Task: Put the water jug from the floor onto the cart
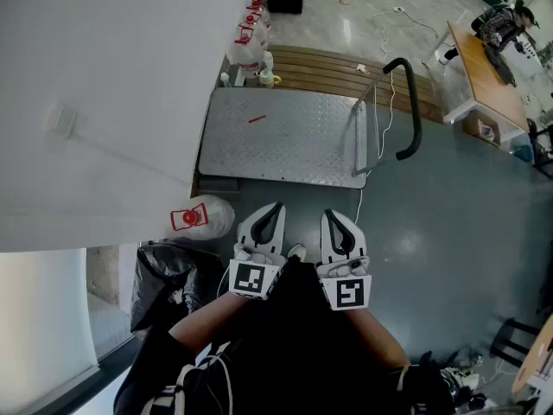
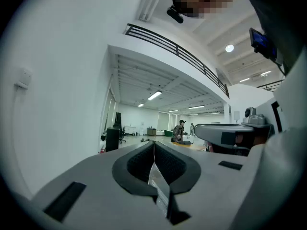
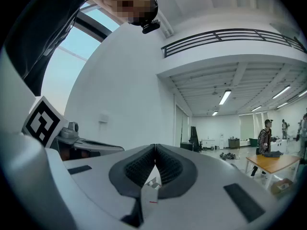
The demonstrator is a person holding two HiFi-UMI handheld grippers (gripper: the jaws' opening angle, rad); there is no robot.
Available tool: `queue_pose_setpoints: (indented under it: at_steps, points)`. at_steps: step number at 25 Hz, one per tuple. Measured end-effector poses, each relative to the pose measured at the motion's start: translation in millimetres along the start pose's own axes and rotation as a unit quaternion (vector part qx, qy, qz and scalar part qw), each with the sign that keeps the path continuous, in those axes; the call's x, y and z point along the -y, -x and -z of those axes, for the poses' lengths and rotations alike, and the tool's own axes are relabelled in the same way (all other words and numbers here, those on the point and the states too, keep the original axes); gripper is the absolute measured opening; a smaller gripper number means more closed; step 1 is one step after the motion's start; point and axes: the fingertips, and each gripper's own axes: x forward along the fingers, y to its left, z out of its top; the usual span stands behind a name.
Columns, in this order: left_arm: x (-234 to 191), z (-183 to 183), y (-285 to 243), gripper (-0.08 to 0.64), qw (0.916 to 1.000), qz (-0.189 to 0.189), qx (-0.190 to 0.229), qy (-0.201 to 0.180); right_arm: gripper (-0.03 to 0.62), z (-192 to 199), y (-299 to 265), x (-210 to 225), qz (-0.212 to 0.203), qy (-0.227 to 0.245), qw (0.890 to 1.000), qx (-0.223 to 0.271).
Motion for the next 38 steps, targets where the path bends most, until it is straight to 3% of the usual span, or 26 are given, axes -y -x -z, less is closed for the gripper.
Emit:
queue_pose_setpoints:
  at_steps: [18, 30, 33, 38]
  points:
    - [6, 2, 9, 0.018, 0.9998, -0.012, 0.003, -0.015, 0.020, 5, 10, -7, -0.037, -0.026, 0.999, -0.002]
    - [-4, 11, 19, 0.018, 0.9982, -0.057, -0.010, -0.016, 0.020, 14, 13, -1, -0.051, -0.039, 0.998, -0.007]
    - [-14, 7, 15, 0.018, 0.9976, -0.068, -0.003, -0.011, 0.018, 20, 9, -1, -0.043, -0.067, 0.997, -0.021]
    - [-13, 11, 3, 0.018, 0.9982, -0.058, -0.003, -0.011, 0.020, 28, 5, 11, -0.026, -0.071, 0.997, -0.029]
